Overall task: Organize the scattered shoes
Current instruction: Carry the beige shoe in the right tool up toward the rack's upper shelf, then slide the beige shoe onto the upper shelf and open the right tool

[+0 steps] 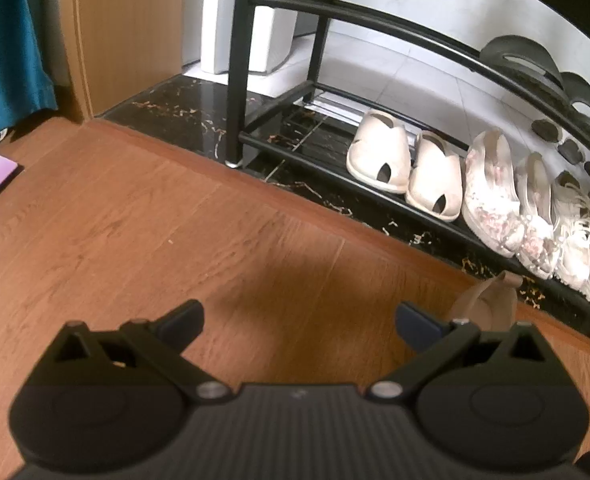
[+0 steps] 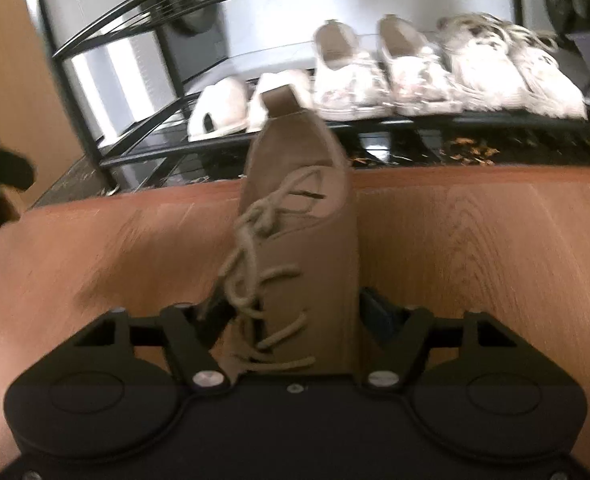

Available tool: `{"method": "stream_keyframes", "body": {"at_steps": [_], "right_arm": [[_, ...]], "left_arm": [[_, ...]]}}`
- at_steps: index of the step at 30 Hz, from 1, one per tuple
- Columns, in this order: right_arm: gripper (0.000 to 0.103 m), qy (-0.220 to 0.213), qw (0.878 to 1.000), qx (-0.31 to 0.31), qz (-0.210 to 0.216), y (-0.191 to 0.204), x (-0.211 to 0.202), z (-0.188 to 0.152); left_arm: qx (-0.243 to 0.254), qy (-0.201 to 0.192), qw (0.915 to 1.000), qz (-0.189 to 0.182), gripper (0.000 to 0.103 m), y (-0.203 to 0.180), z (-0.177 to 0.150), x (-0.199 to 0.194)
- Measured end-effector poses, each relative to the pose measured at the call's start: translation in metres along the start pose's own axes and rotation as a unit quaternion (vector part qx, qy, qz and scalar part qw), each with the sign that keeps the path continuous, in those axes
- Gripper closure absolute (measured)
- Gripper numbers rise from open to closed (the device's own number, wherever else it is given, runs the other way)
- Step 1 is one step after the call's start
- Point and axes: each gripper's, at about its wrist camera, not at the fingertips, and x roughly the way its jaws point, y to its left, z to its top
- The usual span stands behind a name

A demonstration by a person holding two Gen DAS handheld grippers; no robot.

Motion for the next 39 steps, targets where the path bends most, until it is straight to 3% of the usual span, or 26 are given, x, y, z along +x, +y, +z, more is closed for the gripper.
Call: {"method": "stream_keyframes", "body": {"at_steps": [6, 14, 19, 24, 30, 34, 39], "right_arm": [[0.049, 0.002, 1.000, 0.001, 0.007, -0.004, 0.000, 0.003], [0.052, -0.012, 0.998, 0.058, 0.011, -0.014, -0.008, 0.007], [0.054, -0.033, 0.996, 0.081, 0.024, -0.011, -0.015, 0.026], [0.059, -0.063, 0.992, 0.079, 0.069, 0.000, -0.031, 0.056], [0.060, -0.049, 0.990, 0.089, 0.094, 0.007, -0.034, 0.080], [0.060, -0.078, 0.991, 0.056, 0.094, 0.018, -0.043, 0.086], [0.060, -0.126, 0.983, 0.056, 0.119, 0.032, -0.062, 0.112]], "left_arm": [[-0.028, 0.008, 0.9996, 0.004, 0.001, 0.009, 0.001, 0.007], [-0.020, 0.016, 0.9997, -0.003, 0.001, 0.007, -0.001, 0.010], [-0.032, 0.017, 0.9993, -0.002, 0.001, 0.010, 0.000, 0.012], [-0.056, 0.029, 0.9980, 0.001, 0.001, 0.017, 0.001, 0.019], [-0.094, 0.025, 0.9951, 0.018, 0.001, 0.030, 0.001, 0.021], [-0.096, 0.025, 0.9949, 0.017, 0.001, 0.031, 0.002, 0.021], [-0.113, 0.022, 0.9932, 0.018, 0.001, 0.037, 0.003, 0.019]]}}
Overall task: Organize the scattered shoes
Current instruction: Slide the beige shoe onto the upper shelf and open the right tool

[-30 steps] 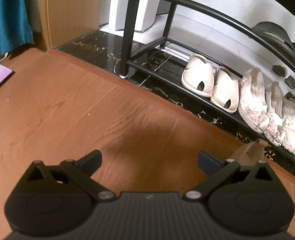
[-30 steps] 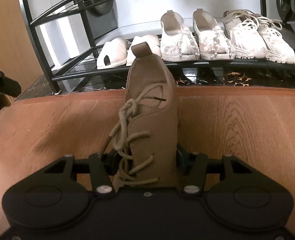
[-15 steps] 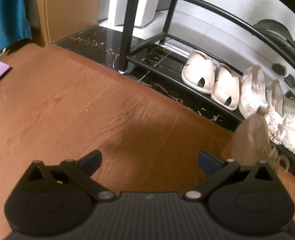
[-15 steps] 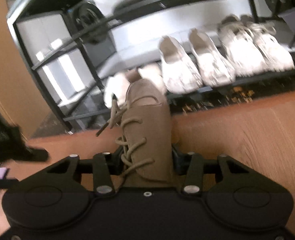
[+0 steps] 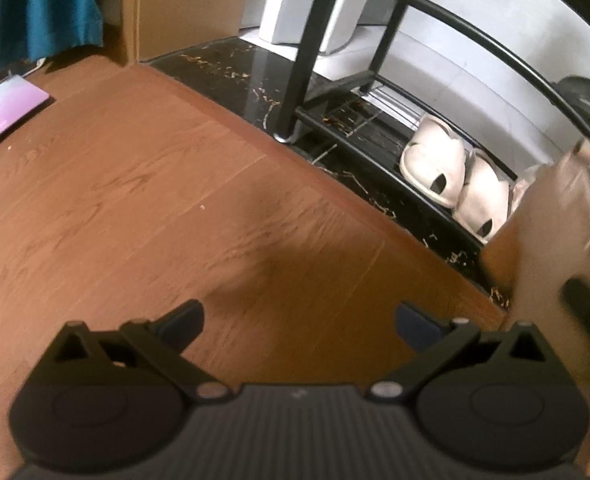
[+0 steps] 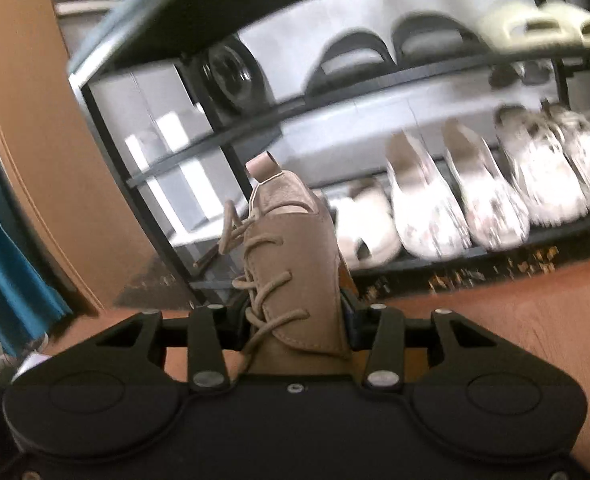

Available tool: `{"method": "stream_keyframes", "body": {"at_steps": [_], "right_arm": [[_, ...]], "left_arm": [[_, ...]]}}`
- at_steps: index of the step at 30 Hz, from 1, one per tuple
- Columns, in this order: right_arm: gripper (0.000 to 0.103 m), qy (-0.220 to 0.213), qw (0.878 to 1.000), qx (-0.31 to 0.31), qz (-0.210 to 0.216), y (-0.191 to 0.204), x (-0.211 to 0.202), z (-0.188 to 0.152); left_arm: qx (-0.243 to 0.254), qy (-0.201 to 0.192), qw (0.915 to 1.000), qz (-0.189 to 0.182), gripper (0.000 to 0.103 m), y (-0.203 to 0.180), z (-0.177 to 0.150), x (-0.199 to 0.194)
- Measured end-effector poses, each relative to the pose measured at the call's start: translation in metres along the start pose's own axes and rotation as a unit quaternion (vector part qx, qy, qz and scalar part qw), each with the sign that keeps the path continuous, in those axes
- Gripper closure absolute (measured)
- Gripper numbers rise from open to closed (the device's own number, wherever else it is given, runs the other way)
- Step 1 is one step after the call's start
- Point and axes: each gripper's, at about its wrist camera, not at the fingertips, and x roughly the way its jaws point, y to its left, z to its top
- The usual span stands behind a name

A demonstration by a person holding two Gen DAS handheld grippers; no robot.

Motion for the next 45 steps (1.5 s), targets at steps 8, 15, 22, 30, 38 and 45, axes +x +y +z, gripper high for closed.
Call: {"method": "stream_keyframes", "body": {"at_steps": [8, 15, 22, 30, 38, 45], "right_arm": [[0.060, -0.065, 0.996, -0.002, 0.056, 0.038, 0.007, 0.065], [0.060, -0.102, 0.994, -0.002, 0.042, 0.070, 0.105, 0.132], [0.060, -0.122, 0.993, -0.008, -0.008, 0.091, 0.195, 0.158], [0.060, -0.142, 0.986, 0.048, -0.066, 0.090, 0.275, 0.164], [0.049, -0.088, 0.992, 0.054, -0.067, 0.089, 0.298, 0.165], [0.015, -0.113, 0.989, -0.057, -0.077, 0.115, 0.240, 0.141]], "left_arm": [[-0.009, 0.009, 0.9998, 0.012, 0.001, 0.001, 0.002, 0.009], [0.019, -0.005, 0.9998, 0.004, 0.001, -0.006, -0.001, 0.013], [0.043, 0.001, 0.9988, -0.022, 0.001, -0.015, -0.001, 0.036], [0.045, -0.008, 0.9975, -0.053, 0.001, -0.021, -0.002, 0.050], [0.055, 0.010, 0.9966, -0.061, 0.001, -0.027, -0.003, 0.060], [0.047, 0.014, 0.9974, -0.053, 0.001, -0.024, -0.002, 0.059]]}}
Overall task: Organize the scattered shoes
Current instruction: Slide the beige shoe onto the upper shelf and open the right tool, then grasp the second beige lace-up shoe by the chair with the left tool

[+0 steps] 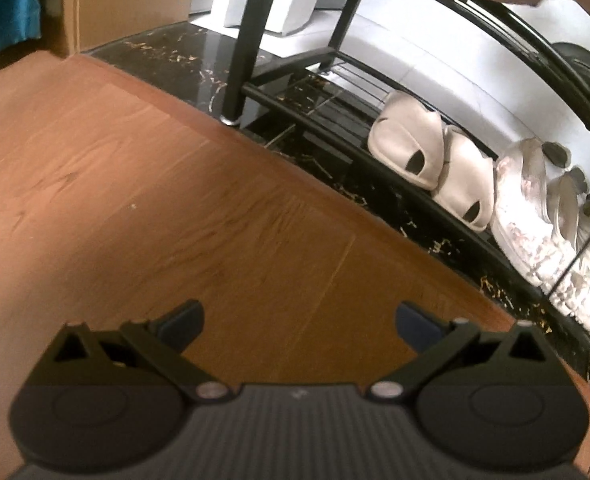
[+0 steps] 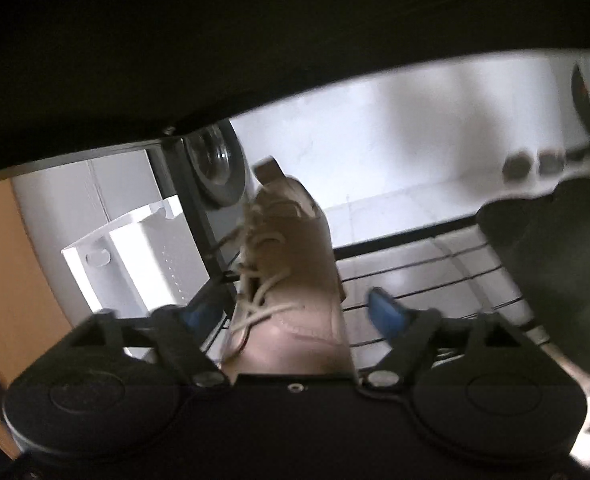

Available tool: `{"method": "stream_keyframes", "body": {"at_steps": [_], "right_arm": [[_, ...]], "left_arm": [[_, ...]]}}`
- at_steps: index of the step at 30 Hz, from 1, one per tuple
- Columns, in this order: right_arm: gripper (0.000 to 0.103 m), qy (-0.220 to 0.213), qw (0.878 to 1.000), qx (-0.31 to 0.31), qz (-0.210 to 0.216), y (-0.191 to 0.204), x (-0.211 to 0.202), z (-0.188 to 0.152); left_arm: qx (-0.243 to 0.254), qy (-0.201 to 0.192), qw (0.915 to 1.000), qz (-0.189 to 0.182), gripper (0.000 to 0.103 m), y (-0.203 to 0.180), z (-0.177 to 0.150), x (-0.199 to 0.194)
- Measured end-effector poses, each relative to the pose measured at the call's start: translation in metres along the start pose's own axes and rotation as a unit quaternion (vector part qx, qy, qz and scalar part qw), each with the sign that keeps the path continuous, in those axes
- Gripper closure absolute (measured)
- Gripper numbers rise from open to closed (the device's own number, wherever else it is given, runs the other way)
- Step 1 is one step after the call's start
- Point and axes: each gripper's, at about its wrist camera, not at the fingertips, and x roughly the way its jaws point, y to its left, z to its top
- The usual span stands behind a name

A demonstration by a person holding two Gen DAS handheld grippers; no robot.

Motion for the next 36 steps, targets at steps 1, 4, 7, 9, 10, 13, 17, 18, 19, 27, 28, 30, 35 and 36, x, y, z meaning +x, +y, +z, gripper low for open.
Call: {"method": "stream_keyframes", "body": {"at_steps": [1, 4, 7, 9, 10, 13, 17, 18, 19, 27, 28, 30, 35, 36], "right_arm": [[0.015, -0.010, 1.000, -0.017, 0.017, -0.003, -0.021, -0.004], [0.004, -0.021, 0.996, -0.073, 0.045, -0.029, -0.100, -0.021], [0.000, 0.010, 0.991, -0.131, -0.003, -0.057, -0.157, -0.039], [0.000, 0.037, 0.979, -0.195, -0.042, -0.076, -0.200, -0.049], [0.000, 0.041, 0.975, -0.214, -0.051, -0.087, -0.221, -0.051], [0.000, 0.052, 0.965, -0.247, -0.069, -0.121, -0.275, -0.051], [0.000, 0.084, 0.968, -0.232, -0.054, -0.168, -0.328, -0.032], [0.000, 0.088, 0.970, -0.222, -0.048, -0.178, -0.339, -0.022], [0.000, 0.089, 0.974, -0.205, -0.041, -0.187, -0.348, -0.010], [0.000, 0.024, 0.994, -0.048, -0.091, -0.302, -0.424, 0.074], [0.000, 0.023, 0.994, -0.026, -0.105, -0.315, -0.429, 0.080], [0.000, 0.018, 0.990, 0.021, -0.136, -0.343, -0.446, 0.095], [0.000, -0.035, 0.985, 0.005, -0.168, -0.382, -0.495, 0.126], [0.000, -0.068, 0.980, -0.029, -0.185, -0.386, -0.514, 0.130]], "left_arm": [[0.001, -0.001, 1.0000, 0.001, 0.001, 0.000, 0.000, -0.001], [0.005, 0.001, 1.0000, 0.002, 0.001, -0.001, 0.000, -0.001], [0.012, 0.014, 0.9998, 0.000, 0.001, -0.003, 0.001, -0.002], [0.016, 0.018, 0.9997, 0.000, 0.001, -0.005, 0.001, -0.004], [0.018, 0.016, 0.9997, 0.000, 0.001, -0.006, 0.000, -0.006], [0.022, 0.032, 0.9992, -0.009, 0.001, -0.011, -0.002, -0.006], [0.056, 0.040, 0.9971, -0.033, 0.001, -0.028, -0.010, -0.014], [0.072, 0.033, 0.9962, -0.038, 0.001, -0.034, -0.013, -0.019], [0.080, 0.028, 0.9955, -0.042, 0.001, -0.038, -0.015, -0.022], [0.124, -0.038, 0.9885, -0.078, 0.001, -0.102, -0.035, -0.056], [0.139, -0.049, 0.9854, -0.086, 0.001, -0.133, -0.040, -0.063], [0.156, -0.049, 0.9812, -0.103, 0.001, -0.180, -0.054, -0.071], [0.205, 0.032, 0.9633, -0.170, 0.001, -0.304, -0.117, -0.077], [0.223, 0.046, 0.9545, -0.193, 0.001, -0.326, -0.134, -0.080]]}}
